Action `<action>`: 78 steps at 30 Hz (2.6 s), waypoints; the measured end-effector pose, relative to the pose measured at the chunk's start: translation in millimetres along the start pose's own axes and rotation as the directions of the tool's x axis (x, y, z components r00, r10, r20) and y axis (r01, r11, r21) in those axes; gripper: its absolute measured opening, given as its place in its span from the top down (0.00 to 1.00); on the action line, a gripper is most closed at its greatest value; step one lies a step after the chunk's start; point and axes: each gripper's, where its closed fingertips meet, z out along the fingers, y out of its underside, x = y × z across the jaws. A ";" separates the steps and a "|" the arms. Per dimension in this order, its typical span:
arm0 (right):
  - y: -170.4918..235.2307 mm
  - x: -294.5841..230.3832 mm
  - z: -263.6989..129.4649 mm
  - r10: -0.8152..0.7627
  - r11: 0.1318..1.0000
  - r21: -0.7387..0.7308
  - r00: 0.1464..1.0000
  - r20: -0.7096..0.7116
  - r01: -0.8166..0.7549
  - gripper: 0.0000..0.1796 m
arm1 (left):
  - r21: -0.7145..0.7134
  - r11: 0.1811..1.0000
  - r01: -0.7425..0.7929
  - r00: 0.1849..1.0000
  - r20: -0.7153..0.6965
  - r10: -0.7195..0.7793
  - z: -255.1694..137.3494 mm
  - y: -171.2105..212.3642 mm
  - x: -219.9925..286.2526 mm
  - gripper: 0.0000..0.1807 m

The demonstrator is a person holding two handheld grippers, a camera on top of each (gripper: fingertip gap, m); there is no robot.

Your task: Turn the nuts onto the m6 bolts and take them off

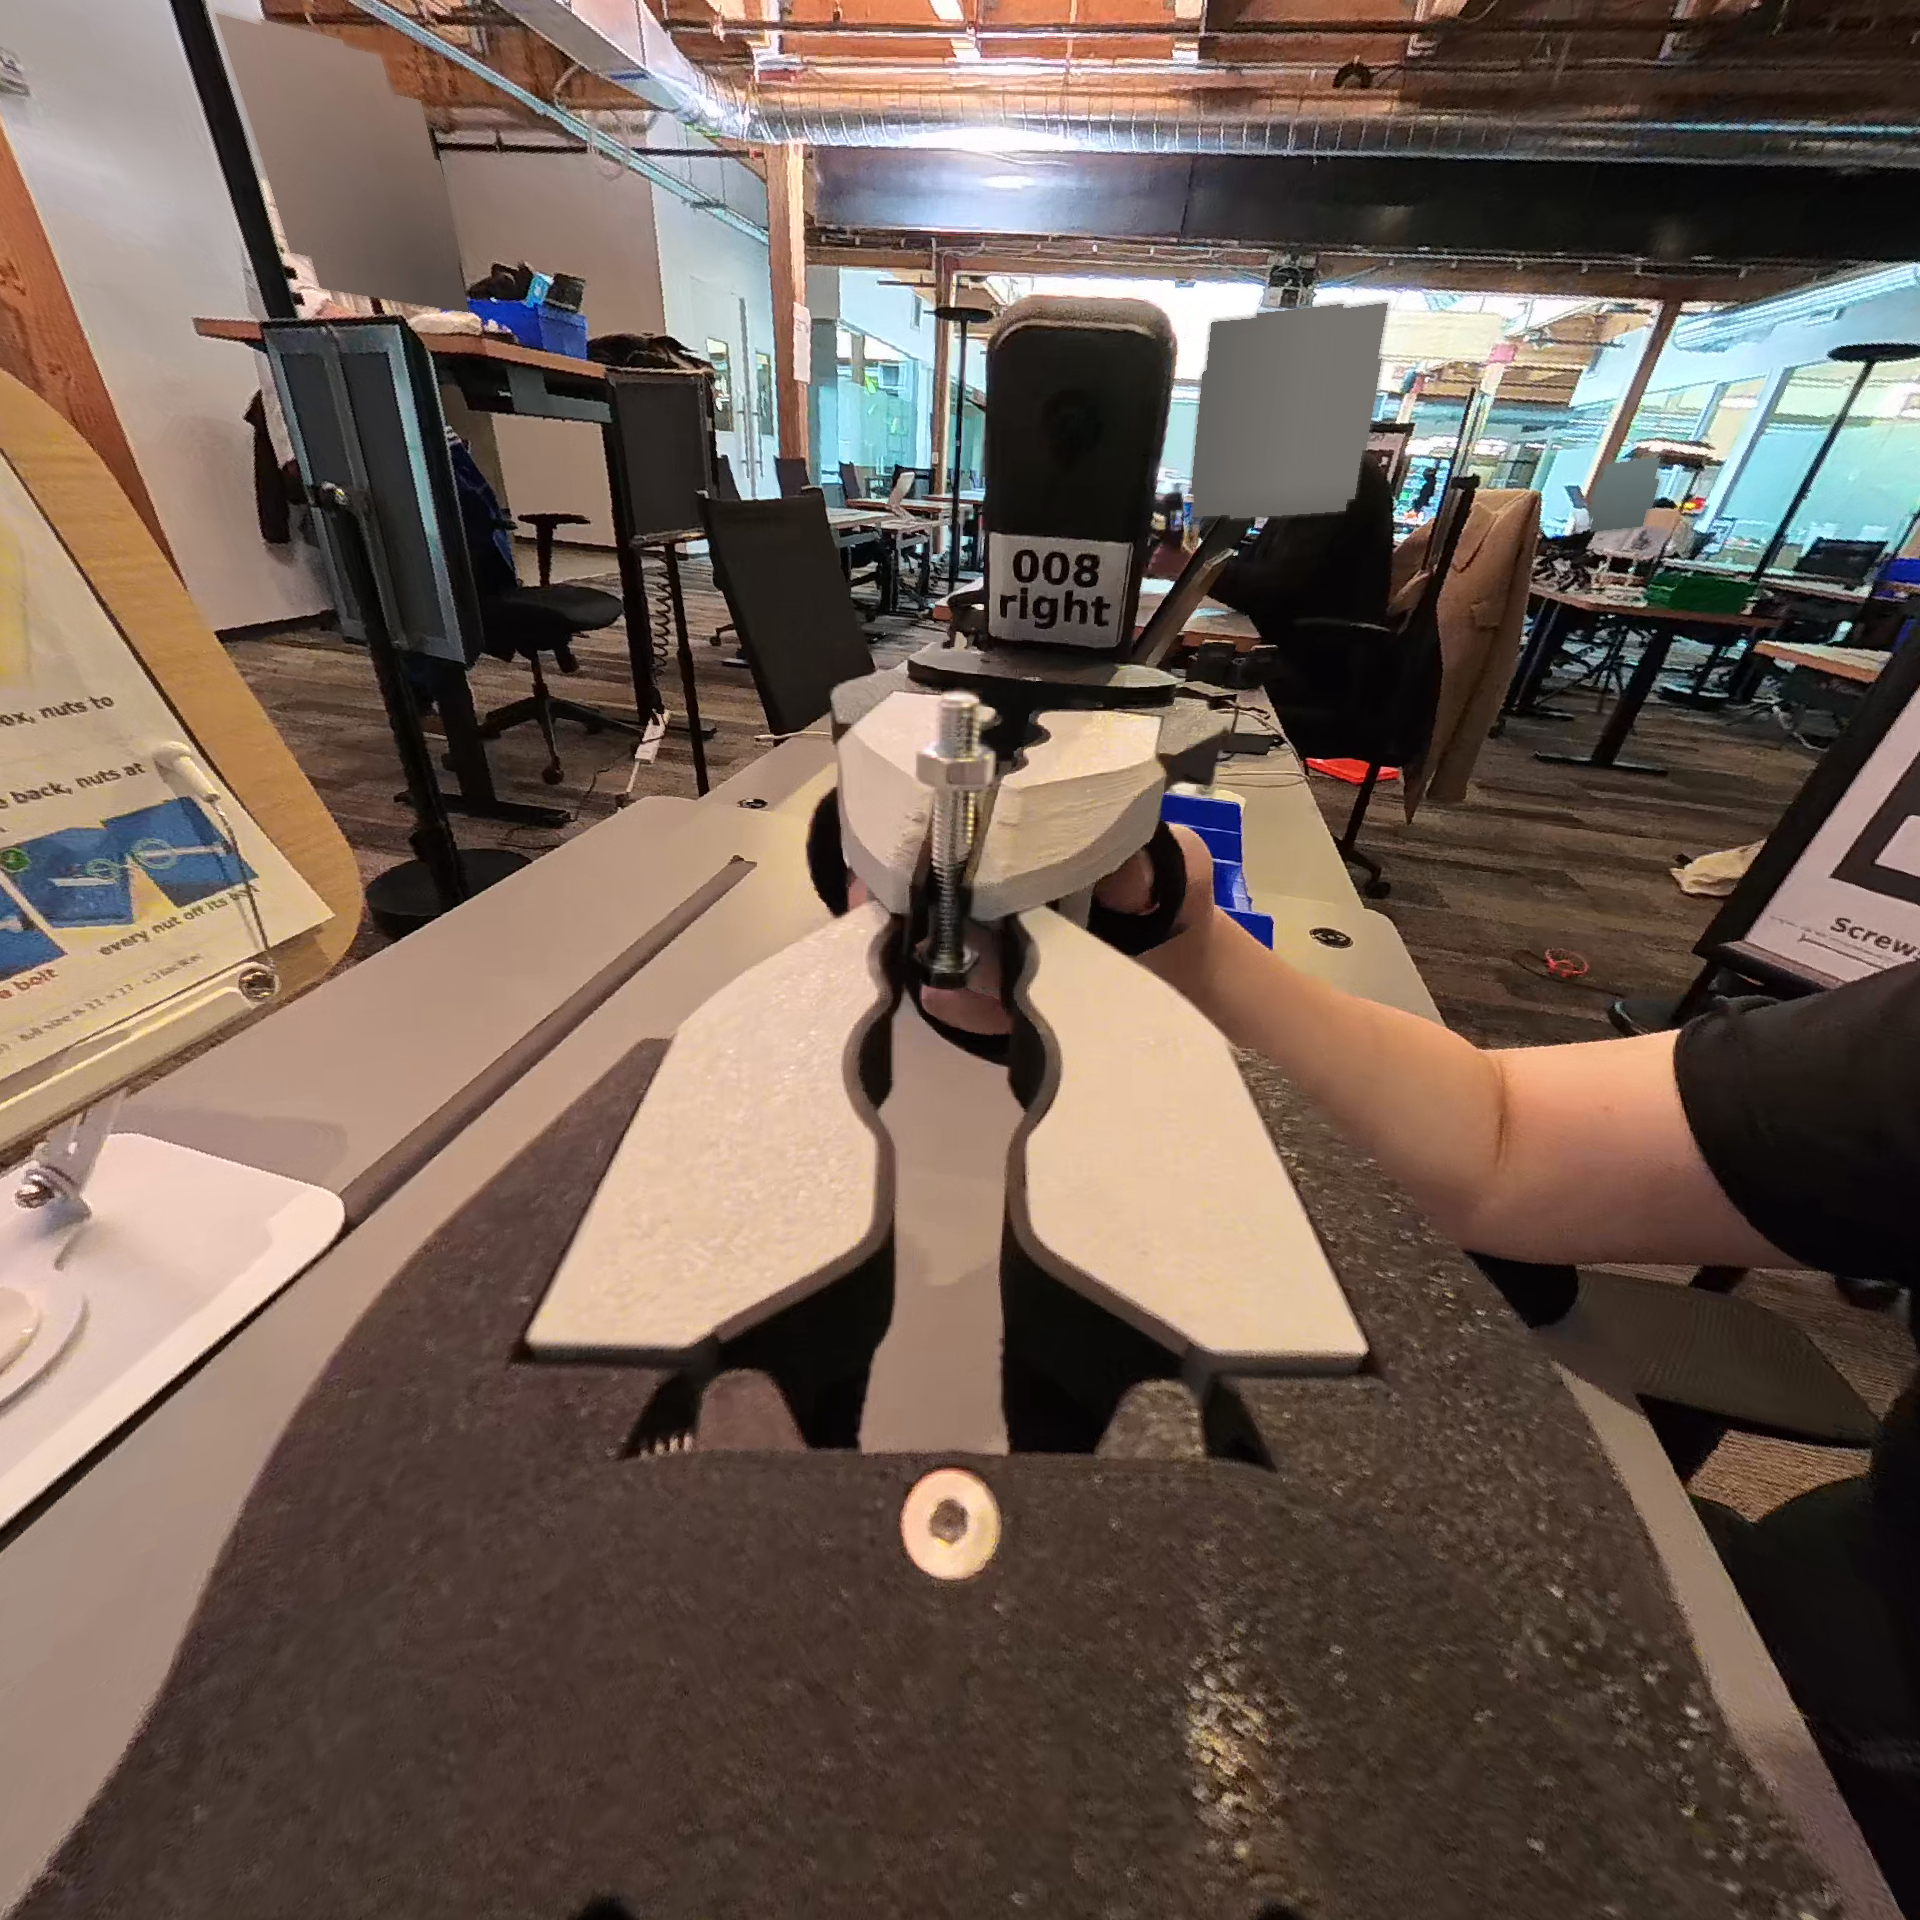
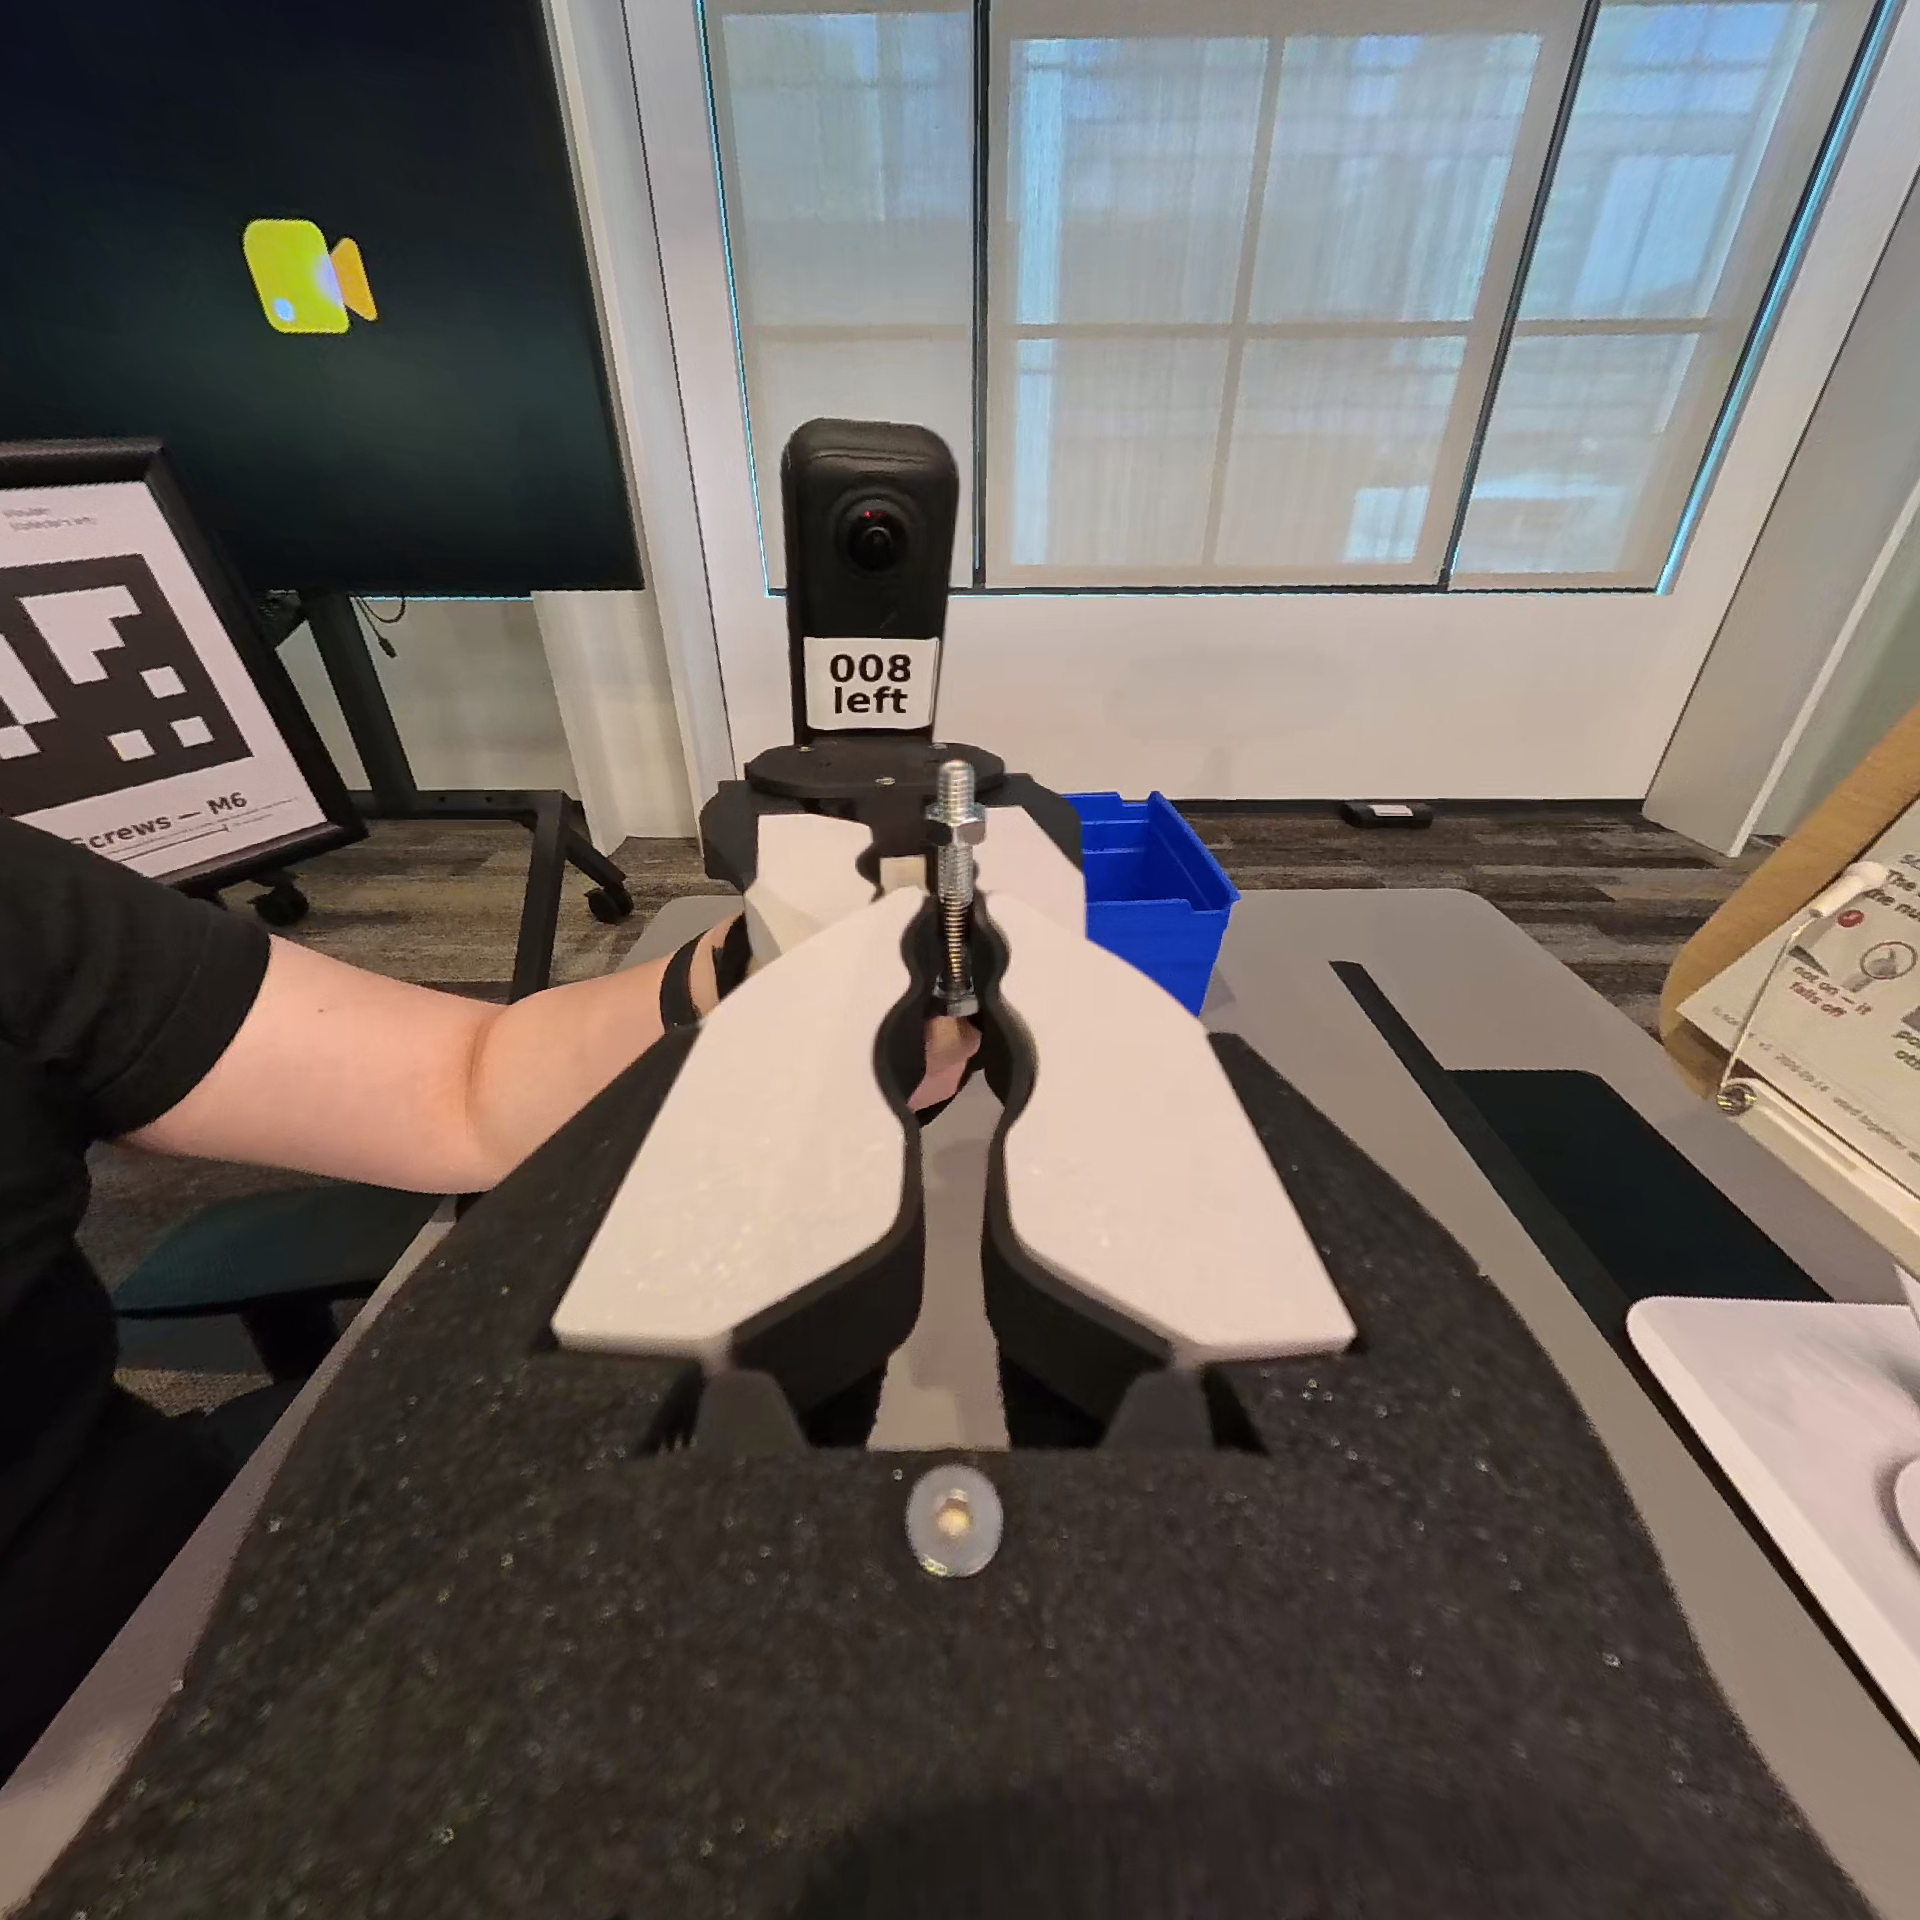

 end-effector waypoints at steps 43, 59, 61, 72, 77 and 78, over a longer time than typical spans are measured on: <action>226.6 70.0 -506.4 0.075 0.183 -0.048 0.063 -0.995 -0.982 0.97 | -0.250 0.968 -0.011 0.976 0.207 0.064 -3.7 21.6 -21.3 0.84; 236.5 70.2 -508.5 0.018 0.175 -0.147 0.152 -0.988 -0.974 0.86 | -0.280 0.960 -0.012 0.978 0.199 0.070 0.1 29.4 -21.6 0.86; 221.1 71.9 -510.9 -0.036 0.219 -0.161 0.157 -0.987 -0.962 0.86 | -0.280 0.960 -0.018 0.974 0.214 0.081 -2.0 27.5 -23.4 0.85; -6.0 90.9 -354.6 -0.402 0.788 -0.468 0.242 -0.883 -0.400 0.79 | -0.271 0.961 0.046 0.891 0.446 0.083 -18.6 31.0 -65.8 0.86; -54.7 93.8 -252.8 -0.443 0.887 -0.458 0.172 -0.880 -0.060 0.72 | -0.203 0.974 0.097 0.814 0.579 0.040 -38.7 34.4 -99.2 0.86; -57.9 93.8 -232.5 -0.426 0.901 -0.434 0.185 -0.886 -0.003 0.71 | -0.204 0.976 0.081 0.780 0.623 0.065 -45.7 34.4 -107.7 0.86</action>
